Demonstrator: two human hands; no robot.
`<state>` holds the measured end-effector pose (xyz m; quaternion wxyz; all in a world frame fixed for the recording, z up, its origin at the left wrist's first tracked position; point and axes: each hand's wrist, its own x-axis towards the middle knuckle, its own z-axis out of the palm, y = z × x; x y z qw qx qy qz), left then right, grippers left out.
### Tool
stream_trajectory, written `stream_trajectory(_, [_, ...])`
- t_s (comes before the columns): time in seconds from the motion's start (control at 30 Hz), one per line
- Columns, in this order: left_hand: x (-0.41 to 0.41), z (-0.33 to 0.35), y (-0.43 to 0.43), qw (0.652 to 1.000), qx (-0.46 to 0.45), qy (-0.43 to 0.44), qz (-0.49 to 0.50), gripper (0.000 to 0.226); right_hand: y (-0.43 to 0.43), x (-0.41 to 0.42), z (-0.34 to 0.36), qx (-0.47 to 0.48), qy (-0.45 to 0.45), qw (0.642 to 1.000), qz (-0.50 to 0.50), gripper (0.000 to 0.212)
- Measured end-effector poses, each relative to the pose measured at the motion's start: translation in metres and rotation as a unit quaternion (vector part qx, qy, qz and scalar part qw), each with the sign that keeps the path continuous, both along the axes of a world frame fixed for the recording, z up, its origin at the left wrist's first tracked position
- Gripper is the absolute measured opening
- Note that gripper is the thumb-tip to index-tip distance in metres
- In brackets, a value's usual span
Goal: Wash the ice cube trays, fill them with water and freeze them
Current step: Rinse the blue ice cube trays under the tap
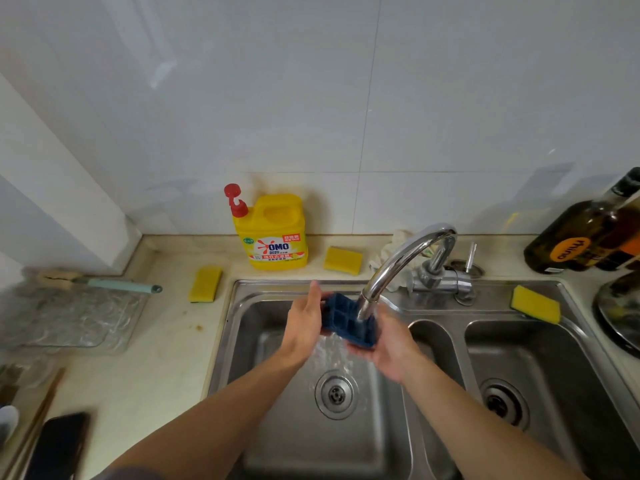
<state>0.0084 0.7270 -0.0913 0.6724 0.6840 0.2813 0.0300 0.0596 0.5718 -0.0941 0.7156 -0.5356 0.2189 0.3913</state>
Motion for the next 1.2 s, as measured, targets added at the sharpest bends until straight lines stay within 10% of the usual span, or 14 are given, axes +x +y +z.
stream_trajectory(0.4, [0.002, -0.009, -0.011, 0.999, 0.031, 0.004, -0.033, 0.06, -0.015, 0.001, 0.0, 0.01, 0.017, 1.0, -0.017, 0.049])
stream_trajectory(0.73, [0.01, -0.03, -0.041, 0.959, -0.239, 0.154, -0.018, 0.068, -0.056, 0.003, 0.017, -0.121, -0.093, 0.988, -0.001, 0.048])
stream_trajectory(1.2, [0.006, -0.02, -0.006, 0.938, -0.317, 0.113, 0.086, 0.076, -0.023, -0.007, 0.021, -0.051, -0.091, 0.994, 0.028, 0.043])
